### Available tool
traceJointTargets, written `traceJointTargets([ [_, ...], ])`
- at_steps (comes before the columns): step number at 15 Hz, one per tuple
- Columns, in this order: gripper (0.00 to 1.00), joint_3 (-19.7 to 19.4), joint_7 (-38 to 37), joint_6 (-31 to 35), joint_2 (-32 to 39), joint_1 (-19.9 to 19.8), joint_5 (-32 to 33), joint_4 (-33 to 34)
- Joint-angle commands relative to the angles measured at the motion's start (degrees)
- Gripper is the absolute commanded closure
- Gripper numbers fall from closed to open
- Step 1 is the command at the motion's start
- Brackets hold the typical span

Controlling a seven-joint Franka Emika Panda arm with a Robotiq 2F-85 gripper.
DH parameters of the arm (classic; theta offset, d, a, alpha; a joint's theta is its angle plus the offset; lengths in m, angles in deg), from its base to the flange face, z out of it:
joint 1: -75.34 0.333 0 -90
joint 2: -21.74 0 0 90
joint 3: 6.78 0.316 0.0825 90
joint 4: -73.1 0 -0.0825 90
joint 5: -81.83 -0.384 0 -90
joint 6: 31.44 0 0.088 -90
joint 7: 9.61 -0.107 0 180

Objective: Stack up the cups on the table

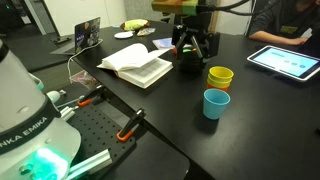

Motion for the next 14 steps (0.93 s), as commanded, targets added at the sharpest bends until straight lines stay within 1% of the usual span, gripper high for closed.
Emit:
traceJointTargets([
  [1,0.0,0.12,2.8,3.26,0.69,-1.02,2.74,-2.05],
  [5,0.0,-0.1,4.59,6.56,3.7,-1.35,4.87,-1.52],
  [10,0.0,-0.79,6.46,11.37,6.63,-2.29,5.98,-1.86],
  [14,0.0,-1.37,7.61,14.96,8.57,-3.1,5.24,-2.06],
])
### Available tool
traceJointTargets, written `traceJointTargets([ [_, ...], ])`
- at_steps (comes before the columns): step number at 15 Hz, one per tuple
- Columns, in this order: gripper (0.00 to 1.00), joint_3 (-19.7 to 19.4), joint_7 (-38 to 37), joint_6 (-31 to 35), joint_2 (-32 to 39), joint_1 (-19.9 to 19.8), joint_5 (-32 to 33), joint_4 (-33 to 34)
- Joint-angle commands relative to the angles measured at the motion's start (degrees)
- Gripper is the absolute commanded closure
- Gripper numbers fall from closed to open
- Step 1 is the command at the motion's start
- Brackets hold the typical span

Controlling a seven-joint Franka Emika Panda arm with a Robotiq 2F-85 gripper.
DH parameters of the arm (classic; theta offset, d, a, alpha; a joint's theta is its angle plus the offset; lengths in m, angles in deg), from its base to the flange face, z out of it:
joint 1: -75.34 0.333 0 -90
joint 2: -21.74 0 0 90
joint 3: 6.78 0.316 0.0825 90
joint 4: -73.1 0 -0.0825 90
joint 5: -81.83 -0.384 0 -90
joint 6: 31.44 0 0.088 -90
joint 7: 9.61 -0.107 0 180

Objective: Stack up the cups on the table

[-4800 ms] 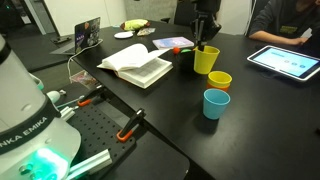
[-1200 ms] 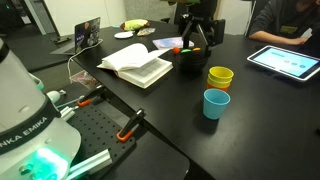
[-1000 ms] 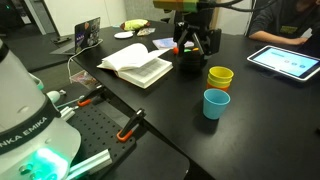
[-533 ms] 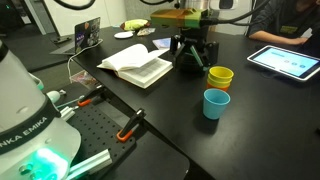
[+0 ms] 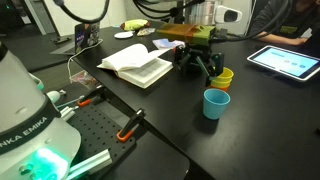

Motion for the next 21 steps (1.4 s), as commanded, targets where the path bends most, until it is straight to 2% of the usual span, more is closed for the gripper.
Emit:
traceJointTargets([
  [1,0.0,-0.62,1.99,4.52,1.44,-0.96,0.03,-0.35],
  [14,0.0,0.03,4.37,14.31,8.85,-2.16,-2.57,-0.81],
  [15,0.25,0.17,4.41,14.73,9.19,-2.34,-2.85,-0.76],
  [16,0.27,0.32,4.54,15.36,9.49,-2.52,-3.01,-0.78],
  [21,0.67,0.61,5.05,17.33,10.19,-3.2,-3.41,-1.04],
])
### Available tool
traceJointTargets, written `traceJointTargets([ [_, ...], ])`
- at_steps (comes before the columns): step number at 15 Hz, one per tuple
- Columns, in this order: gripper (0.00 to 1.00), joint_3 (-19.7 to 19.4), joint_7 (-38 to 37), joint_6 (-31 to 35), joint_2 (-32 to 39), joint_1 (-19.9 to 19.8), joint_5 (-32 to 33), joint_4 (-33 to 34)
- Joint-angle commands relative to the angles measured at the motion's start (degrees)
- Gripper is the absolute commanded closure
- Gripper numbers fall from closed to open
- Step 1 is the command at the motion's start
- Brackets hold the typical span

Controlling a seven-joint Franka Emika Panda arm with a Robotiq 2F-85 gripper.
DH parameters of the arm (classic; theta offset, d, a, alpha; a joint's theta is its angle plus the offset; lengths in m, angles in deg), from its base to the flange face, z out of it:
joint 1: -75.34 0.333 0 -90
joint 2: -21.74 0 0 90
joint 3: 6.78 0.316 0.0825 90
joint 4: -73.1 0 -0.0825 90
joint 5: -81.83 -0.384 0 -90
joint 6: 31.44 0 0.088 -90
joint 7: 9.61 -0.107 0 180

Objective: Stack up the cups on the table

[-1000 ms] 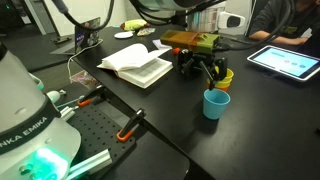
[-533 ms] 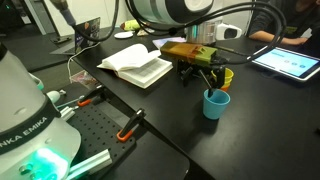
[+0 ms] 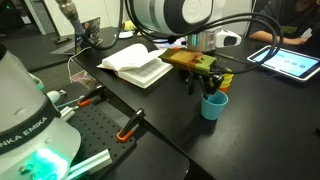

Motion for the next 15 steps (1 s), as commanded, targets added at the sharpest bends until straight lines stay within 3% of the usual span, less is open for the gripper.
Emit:
traceJointTargets([
  [1,0.73,0.67,2.03,2.46,-0.22,-1.21,-1.08,-0.72],
  [5,0.99,-1.35,1.39,0.99,-1.41,0.1,1.5,-0.87],
  [11,0.97,-8.76,-4.84,-7.67,-4.9,5.36,13.97,1.12],
  [13,0.96,-8.92,-6.99,-11.92,-7.48,6.11,18.54,2.79],
  [15,0.97,-6.57,-7.45,-16.37,-9.59,5.68,19.05,5.68],
])
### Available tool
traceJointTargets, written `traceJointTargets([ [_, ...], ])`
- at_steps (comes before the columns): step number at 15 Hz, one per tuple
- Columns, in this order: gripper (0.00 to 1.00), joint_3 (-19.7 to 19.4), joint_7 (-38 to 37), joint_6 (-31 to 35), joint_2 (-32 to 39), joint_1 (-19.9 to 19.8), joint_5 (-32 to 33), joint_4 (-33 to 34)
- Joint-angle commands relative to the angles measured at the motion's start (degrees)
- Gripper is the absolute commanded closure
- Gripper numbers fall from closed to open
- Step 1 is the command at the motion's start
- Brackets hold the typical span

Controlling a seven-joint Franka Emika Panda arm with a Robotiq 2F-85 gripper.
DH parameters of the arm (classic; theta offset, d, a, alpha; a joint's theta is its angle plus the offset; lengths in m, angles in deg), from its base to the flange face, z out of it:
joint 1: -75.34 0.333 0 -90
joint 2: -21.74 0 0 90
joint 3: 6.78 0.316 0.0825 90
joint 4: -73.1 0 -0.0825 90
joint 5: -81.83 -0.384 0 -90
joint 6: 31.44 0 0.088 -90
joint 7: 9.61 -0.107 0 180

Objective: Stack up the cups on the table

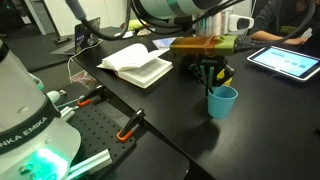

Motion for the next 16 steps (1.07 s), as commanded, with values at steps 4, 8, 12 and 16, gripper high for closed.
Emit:
traceJointTargets([
  [4,0.96,5.44,-1.81,-16.09,-5.17,0.44,1.05,11.24],
  [8,0.96,7.76,-1.94,-23.35,-3.58,0.4,1.74,17.92],
  [12,0.97,9.2,-1.59,-23.93,-3.07,0.59,0.14,20.64],
  [16,0.97,10.15,-2.3,-23.42,-2.89,0.62,-2.28,21.18],
])
